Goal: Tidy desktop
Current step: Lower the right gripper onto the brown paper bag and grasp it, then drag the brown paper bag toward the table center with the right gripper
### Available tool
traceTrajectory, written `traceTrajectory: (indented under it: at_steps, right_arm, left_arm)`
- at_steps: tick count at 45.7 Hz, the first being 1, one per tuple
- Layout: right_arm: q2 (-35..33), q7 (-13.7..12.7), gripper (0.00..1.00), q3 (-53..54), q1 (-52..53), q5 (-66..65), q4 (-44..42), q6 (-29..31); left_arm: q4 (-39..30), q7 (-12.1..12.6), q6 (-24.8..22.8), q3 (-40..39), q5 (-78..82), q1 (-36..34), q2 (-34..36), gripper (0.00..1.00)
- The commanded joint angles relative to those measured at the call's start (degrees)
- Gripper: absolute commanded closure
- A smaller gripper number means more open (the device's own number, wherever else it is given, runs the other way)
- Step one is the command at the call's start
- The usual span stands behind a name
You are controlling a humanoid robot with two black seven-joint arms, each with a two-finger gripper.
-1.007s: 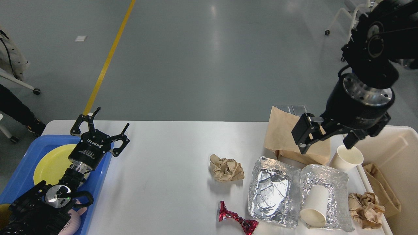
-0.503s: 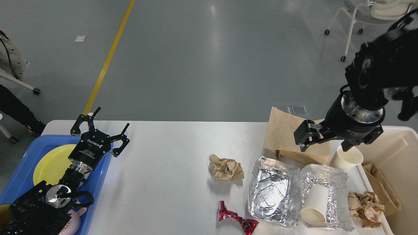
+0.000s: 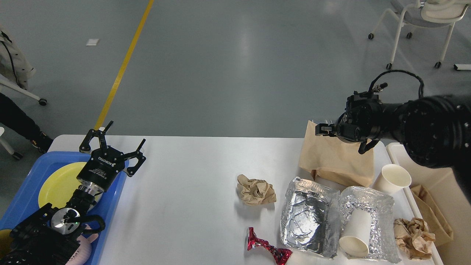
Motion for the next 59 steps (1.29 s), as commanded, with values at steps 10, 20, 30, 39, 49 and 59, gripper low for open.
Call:
traceTrajectory:
  at_steps: [10, 20, 30, 39, 49, 59]
  right_arm:
    - [-4.7, -1.02, 0.0, 1.05, -3.87, 11.61, -5.08, 7.54]
    - [-8.05, -1.29, 0.0, 1.31, -5.01, 12.31, -4.55, 7.54]
    - [-9.19, -1.29, 0.0, 3.33, -5.8, 12.93, -3.58, 7.45]
    - [-9.19, -1.2, 0.0, 5.97, -8.26, 12.84, -4.11, 6.75]
    - [-9.1, -1.11, 0.0, 6.58, -11.96, 12.14, -5.16, 3.85]
    - [-8.84, -1.02, 0.04, 6.85, -14.15, 11.7, -5.52, 2.09]
  left_arm:
    - [-0.01, -0.01, 0.0, -0.09, 0.01, 0.01, 0.0, 0.01]
    - [-0.01, -0.01, 0.0, -0.09, 0.01, 0.01, 0.0, 0.01]
    - [-0.01, 0.08, 0.0, -0.09, 0.01, 0.01, 0.0, 0.01]
    - [-0.01, 0.08, 0.0, -0.09, 0.01, 0.01, 0.0, 0.01]
    - [-0.01, 0.08, 0.0, -0.09, 0.01, 0.01, 0.0, 0.01]
    - [-0.01, 0.08, 0.0, -0.09, 0.01, 0.01, 0.0, 0.01]
